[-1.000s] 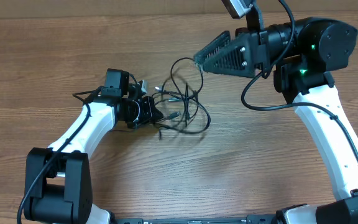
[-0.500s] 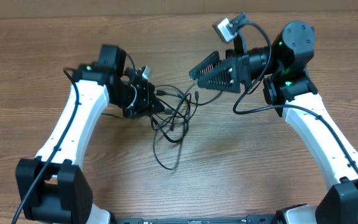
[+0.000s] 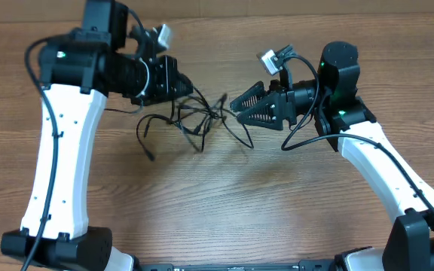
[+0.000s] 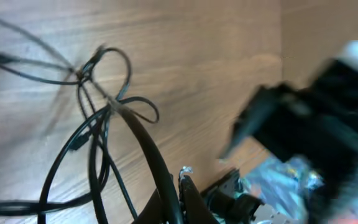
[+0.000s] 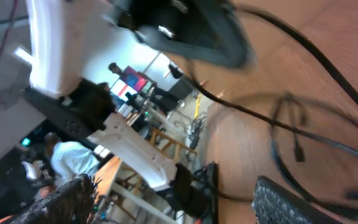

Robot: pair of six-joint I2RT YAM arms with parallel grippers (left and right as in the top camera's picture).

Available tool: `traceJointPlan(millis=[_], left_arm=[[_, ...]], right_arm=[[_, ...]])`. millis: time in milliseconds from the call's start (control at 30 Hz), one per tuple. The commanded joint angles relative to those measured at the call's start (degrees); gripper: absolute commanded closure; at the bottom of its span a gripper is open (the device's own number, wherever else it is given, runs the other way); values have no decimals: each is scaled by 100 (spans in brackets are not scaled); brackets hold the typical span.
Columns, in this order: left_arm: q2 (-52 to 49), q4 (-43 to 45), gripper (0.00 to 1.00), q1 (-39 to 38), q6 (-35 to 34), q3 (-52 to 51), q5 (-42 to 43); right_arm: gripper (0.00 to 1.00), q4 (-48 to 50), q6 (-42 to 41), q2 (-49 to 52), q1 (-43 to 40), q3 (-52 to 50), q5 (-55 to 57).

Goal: Untangle cables

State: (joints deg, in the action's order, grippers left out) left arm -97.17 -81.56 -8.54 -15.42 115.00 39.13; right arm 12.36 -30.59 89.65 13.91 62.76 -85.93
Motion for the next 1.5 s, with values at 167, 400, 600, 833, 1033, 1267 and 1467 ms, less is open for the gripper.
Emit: traceJointPlan(millis=[167, 400, 600, 833, 1033, 1267, 1467], left_arm=[[133, -92, 96, -13, -612, 673, 33], [133, -90, 96, -13, -780, 673, 262], [133, -83, 96, -13, -780, 673, 271], [133, -87, 96, -13, -778, 673, 444], [133, -68, 96, -13, -861, 673, 570], [133, -103, 96, -13, -1373, 673, 1001], [133, -114, 96, -13, -2304, 673, 1023]], right_arm=[[21, -629, 887, 7, 369, -57, 1038], [21, -1593, 1659, 7, 955, -57, 2680], [7, -1655, 1759, 7, 1239, -57, 3040], [18, -1670, 1755, 7, 1239, -57, 3390], [30, -1792, 1735, 7, 1239, -57, 3495], [12, -1987, 2337, 11, 1239, -57, 3893], [19, -2002, 3635, 11, 1239, -57, 4059]])
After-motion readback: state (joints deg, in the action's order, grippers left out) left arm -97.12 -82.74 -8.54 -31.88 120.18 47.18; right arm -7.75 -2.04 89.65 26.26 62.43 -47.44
